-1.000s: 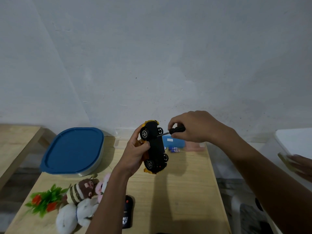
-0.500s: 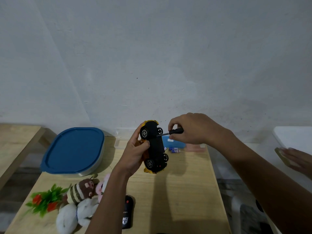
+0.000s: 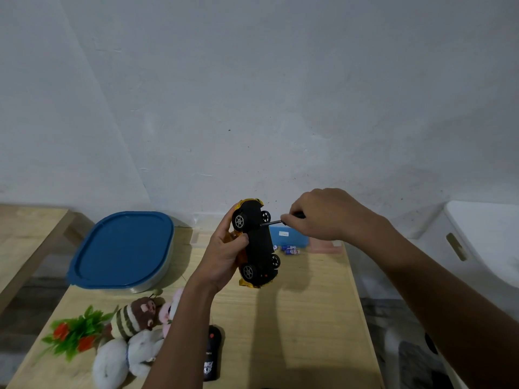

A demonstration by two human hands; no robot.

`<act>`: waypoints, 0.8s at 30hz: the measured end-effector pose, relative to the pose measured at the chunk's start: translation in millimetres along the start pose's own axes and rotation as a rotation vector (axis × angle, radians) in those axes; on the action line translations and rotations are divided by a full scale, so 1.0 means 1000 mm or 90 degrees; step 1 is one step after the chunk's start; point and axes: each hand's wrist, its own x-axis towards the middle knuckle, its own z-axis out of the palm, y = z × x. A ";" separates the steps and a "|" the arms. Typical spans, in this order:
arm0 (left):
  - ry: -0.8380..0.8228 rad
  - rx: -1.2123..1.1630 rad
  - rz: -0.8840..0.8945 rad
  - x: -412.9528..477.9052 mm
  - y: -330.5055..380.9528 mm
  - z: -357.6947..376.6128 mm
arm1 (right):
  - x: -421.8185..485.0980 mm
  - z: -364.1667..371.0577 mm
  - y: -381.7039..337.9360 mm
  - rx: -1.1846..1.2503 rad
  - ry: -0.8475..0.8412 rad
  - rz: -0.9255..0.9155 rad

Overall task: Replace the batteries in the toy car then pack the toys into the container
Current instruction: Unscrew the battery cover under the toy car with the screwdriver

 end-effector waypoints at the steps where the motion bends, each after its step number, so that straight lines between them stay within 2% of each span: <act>1: 0.002 0.001 -0.001 0.000 0.000 0.000 | -0.001 -0.001 0.001 -0.004 0.002 -0.013; 12: 0.011 -0.016 -0.003 -0.002 -0.002 -0.001 | 0.001 0.001 0.002 -0.001 0.010 -0.038; 16: 0.015 -0.010 -0.004 -0.004 -0.003 -0.001 | 0.001 -0.006 0.006 0.036 -0.030 -0.071; 21: 0.017 -0.012 -0.004 -0.003 -0.004 -0.001 | 0.003 -0.006 0.001 0.034 -0.050 -0.016; 24: 0.015 -0.015 0.000 -0.002 -0.003 -0.002 | 0.005 -0.004 -0.001 0.006 -0.021 -0.003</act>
